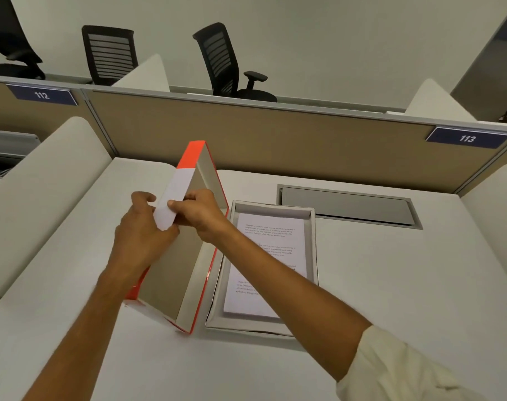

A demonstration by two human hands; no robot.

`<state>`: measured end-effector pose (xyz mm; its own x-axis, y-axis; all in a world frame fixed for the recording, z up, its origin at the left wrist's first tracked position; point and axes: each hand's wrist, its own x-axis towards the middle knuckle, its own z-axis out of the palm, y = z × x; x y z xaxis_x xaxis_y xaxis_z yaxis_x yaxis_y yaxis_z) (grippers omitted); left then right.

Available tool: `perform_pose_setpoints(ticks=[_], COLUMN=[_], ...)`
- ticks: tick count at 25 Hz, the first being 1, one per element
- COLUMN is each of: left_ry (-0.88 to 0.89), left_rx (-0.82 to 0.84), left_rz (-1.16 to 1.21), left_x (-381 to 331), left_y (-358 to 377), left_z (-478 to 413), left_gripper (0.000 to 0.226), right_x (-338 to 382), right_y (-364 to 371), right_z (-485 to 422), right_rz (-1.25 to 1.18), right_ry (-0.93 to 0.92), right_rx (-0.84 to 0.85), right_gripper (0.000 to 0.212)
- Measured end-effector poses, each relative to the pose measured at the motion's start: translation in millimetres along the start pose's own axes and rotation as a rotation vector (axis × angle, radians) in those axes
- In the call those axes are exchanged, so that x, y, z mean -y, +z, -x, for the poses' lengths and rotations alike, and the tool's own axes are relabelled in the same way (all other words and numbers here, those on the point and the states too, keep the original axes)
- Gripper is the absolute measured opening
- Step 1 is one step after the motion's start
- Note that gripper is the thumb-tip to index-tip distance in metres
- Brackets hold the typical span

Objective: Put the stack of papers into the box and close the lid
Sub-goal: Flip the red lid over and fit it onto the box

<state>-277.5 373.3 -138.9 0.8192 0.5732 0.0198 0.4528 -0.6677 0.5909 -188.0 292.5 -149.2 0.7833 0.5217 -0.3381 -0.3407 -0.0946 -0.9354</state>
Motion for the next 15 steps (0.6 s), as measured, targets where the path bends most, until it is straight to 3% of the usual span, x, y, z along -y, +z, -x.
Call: perform_pose_setpoints(ticks=[3, 8, 15], left_ry=[-0.126, -0.190, -0.374], left_rx=[0.231, 0.246, 0.460], left_rz=[0.226, 0.432, 0.498], left_x=[6, 33, 62], left_y=[-15, 5, 67], left_z=[-6, -22, -39], left_gripper=[0.071, 0.057, 0.055], right_x=[-1, 5, 24], right_y=[-14, -44, -76], right_z=[6, 24, 49], right_rz=[-0.033, -0.117, -0.271], right_ry=[0.019, 0.046, 0.057], right_rx=[-0.011, -0.032, -0.015], right_gripper=[0.031, 0.032, 0.038])
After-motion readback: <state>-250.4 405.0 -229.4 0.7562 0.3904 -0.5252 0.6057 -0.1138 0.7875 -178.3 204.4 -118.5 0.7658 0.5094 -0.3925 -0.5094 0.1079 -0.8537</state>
